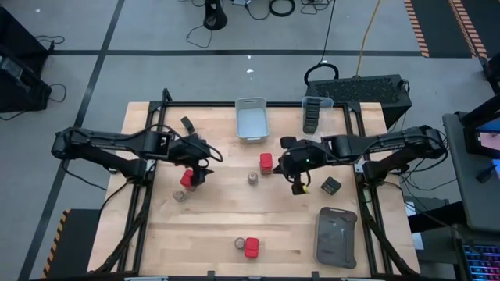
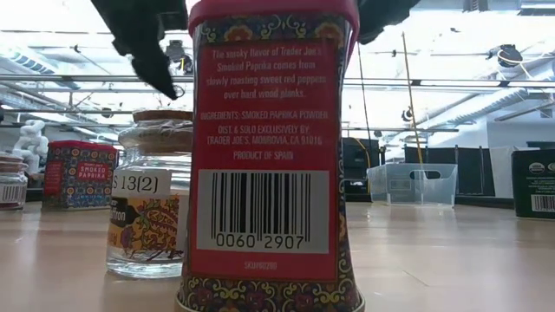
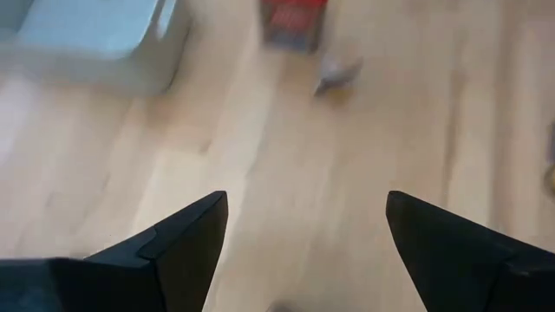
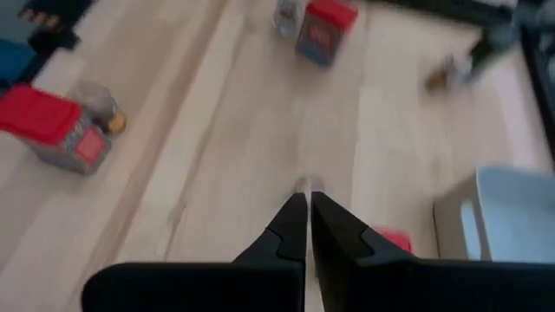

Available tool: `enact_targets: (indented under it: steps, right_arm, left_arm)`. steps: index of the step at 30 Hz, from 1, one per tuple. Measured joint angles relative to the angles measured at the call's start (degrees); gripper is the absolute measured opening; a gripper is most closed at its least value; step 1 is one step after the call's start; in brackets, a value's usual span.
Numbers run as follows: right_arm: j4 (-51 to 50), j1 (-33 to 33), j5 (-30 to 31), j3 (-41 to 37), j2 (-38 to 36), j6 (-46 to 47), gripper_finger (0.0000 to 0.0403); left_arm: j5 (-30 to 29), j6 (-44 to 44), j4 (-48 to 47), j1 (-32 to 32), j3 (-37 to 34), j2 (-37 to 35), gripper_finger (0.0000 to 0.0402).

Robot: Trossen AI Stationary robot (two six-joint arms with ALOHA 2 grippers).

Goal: Sort spices by type
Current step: Put the black seasoning can into the transparent bin

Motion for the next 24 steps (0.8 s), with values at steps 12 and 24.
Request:
enact_targets:
  steps: [12, 24]
  right_arm:
    - [24.6, 1.3, -1.4, -14.6, 0.0, -4.1, 0.0000]
    - [28.1, 3.6, -1.1, -16.4, 0.0, -4.2, 0.0000]
  left_arm:
    - [-5.3, -7.5, -17.7, 0.1, 6.8, 0.0, 0.0317]
    - [-8.8, -7.5, -18.2, 2.1, 6.9, 0.0, 0.0317]
